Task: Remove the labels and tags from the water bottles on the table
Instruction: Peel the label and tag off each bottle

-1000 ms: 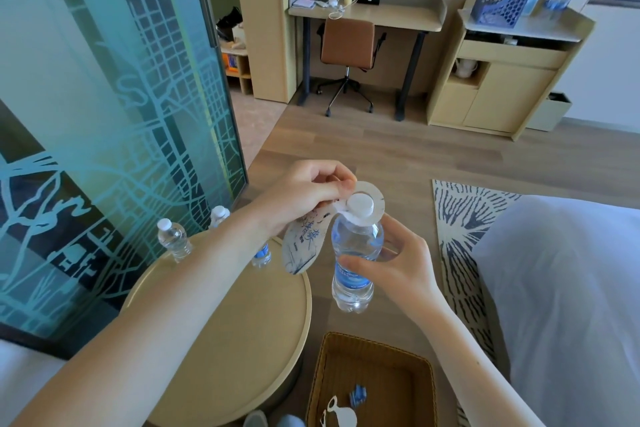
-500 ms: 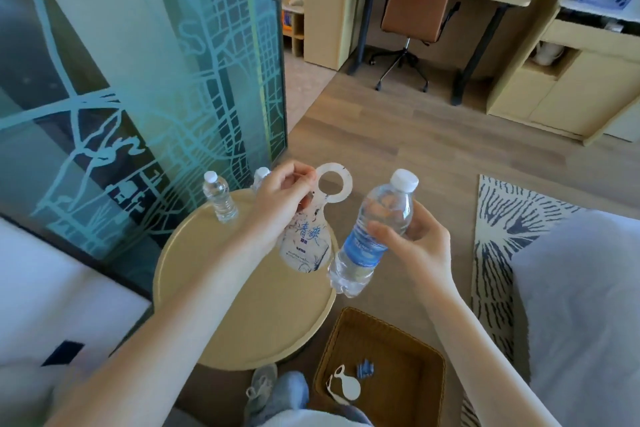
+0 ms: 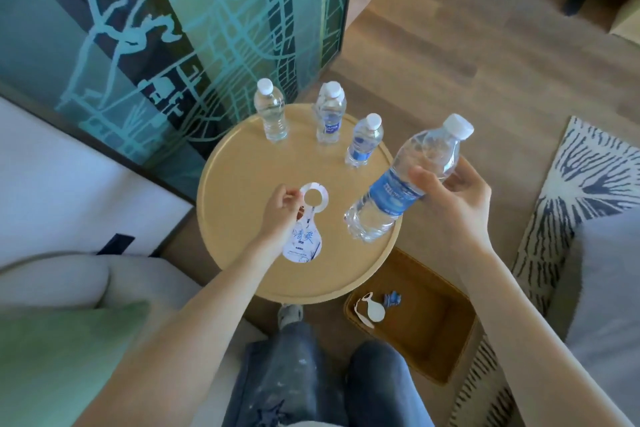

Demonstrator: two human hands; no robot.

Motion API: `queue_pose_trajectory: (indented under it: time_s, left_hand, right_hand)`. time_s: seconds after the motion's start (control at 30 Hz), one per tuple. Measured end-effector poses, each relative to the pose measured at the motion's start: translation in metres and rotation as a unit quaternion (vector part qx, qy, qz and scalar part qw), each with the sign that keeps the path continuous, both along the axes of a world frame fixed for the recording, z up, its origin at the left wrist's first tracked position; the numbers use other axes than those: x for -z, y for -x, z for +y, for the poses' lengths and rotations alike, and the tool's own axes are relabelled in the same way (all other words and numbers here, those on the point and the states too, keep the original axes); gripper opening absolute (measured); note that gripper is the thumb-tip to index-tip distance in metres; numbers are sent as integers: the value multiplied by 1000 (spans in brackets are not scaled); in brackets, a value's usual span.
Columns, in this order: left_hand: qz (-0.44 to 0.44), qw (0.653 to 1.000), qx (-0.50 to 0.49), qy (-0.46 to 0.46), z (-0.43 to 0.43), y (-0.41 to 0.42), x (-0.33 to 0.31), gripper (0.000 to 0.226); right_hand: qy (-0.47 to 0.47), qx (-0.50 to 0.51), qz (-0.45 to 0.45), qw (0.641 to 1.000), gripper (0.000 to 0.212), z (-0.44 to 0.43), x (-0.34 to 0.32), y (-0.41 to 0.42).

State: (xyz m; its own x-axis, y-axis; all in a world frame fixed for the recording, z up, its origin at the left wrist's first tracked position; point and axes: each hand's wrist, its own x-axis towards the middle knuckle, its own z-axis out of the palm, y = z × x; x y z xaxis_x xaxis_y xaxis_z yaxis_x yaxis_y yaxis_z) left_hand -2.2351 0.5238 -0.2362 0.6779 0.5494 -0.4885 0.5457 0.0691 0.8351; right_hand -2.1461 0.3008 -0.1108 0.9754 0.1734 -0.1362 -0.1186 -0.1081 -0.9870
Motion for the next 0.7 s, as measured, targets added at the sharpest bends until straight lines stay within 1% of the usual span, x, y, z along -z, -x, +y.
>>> queue_pose_trajectory:
  time_s: [0.1,0.23,0.3,0.4,0.53,0.6,0.67,0.7]
  left_hand:
    - [43,999,8,-3,7,3,43,11]
    - [100,995,14,4,14,2,87,8]
    - [124,992,16,10,15,3,102,7]
    - [137,990,23,12,17,2,122,7]
    - [164,986,35,20,18,2,134,5]
    - [174,984,48,1,19,2,129,14]
    - [182,982,49,-33,21,-1,117,34]
    - [179,981,43,-52,21,-4,107,40]
  right_hand:
    - [-12,-4,11,1000,31,10,27,-5]
    - [-18,-2,21,1000,36,18,59,-8]
    - [-16,4,24,1000,38,21,71,-6]
    - [-16,9,31,999,44,21,84,-1]
    - [-18,10,42,999,39,21,87,4]
    - [-19,9,37,999,43,20,83,6]
    - [-23,11,29,999,47,18,76,6]
    - [-24,8,25,999,49,16,70,5]
